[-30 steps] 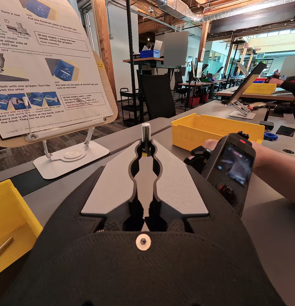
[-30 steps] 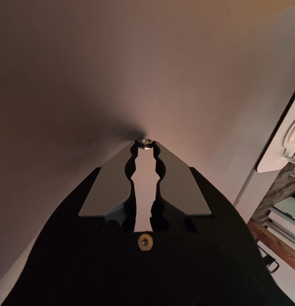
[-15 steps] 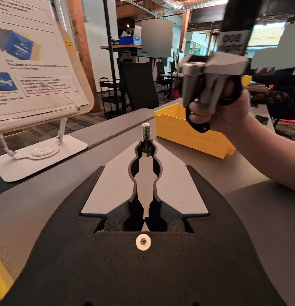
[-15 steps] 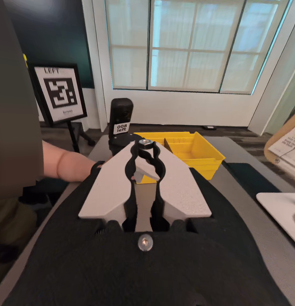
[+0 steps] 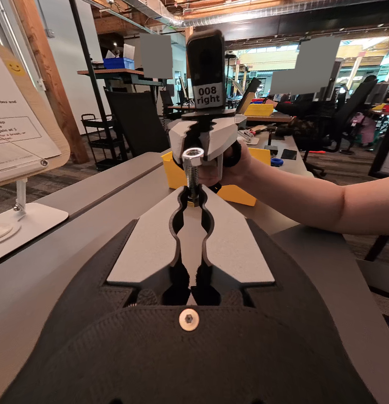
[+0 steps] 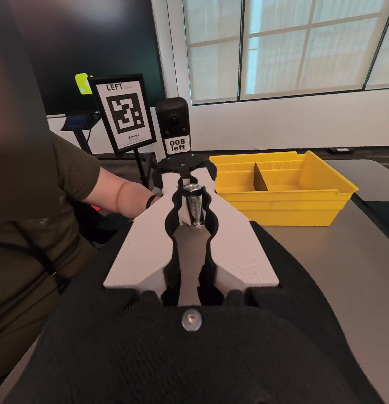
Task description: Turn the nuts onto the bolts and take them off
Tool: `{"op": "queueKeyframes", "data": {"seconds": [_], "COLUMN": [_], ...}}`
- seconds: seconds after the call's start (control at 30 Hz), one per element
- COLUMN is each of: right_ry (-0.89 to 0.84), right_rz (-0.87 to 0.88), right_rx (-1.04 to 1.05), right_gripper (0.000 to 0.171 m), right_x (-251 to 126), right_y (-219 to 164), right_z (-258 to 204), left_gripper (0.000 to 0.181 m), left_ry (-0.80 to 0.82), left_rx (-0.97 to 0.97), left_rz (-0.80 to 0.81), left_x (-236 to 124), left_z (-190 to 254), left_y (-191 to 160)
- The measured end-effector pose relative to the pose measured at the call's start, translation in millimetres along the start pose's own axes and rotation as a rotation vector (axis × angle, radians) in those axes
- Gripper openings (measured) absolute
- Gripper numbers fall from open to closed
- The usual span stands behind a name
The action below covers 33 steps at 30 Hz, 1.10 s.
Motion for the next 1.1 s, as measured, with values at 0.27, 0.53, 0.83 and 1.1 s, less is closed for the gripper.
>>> {"op": "queueKeyframes", "data": {"seconds": [0.27, 0.53, 0.83, 1.1], "right_ry": [0.116, 0.303, 0.004, -0.264], "right_rz": [0.013, 0.044, 0.061, 0.143], "right_rx": [-0.029, -0.011, -0.030, -0.058], "right_gripper": [0.017, 0.017, 0.016, 0.016], "right_x": [-5.2, -7.5, -0.2, 20.5], "right_y": [-2.9, -3.7, -3.1, -6.9], "right_z": [-10.8, -30.8, 2.3, 18.8], "left_gripper": [0.007, 0.007, 0.007, 0.007], "left_ry": [-0.111, -0.300, -0.024, 0.182], "left_rx": [0.007, 0.010, 0.003, -0.021], "left_rz": [0.011, 0.027, -0.002, -0.027], "left_x": [3.5, 6.2, -2.1, -14.2], "left_z": [13.9, 35.4, 2.4, -23.1], "left_y": [3.0, 6.6, 5.0, 2.5]}}
Point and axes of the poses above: each gripper's, where its closed fingertips meet, x out along the fingers, y out of its top, z = x × y across the jaws, the point moved 5 cm from there along -x, back along the fingers, and after that the axes turned 5 degrees about -y, right-handed, at the moved point
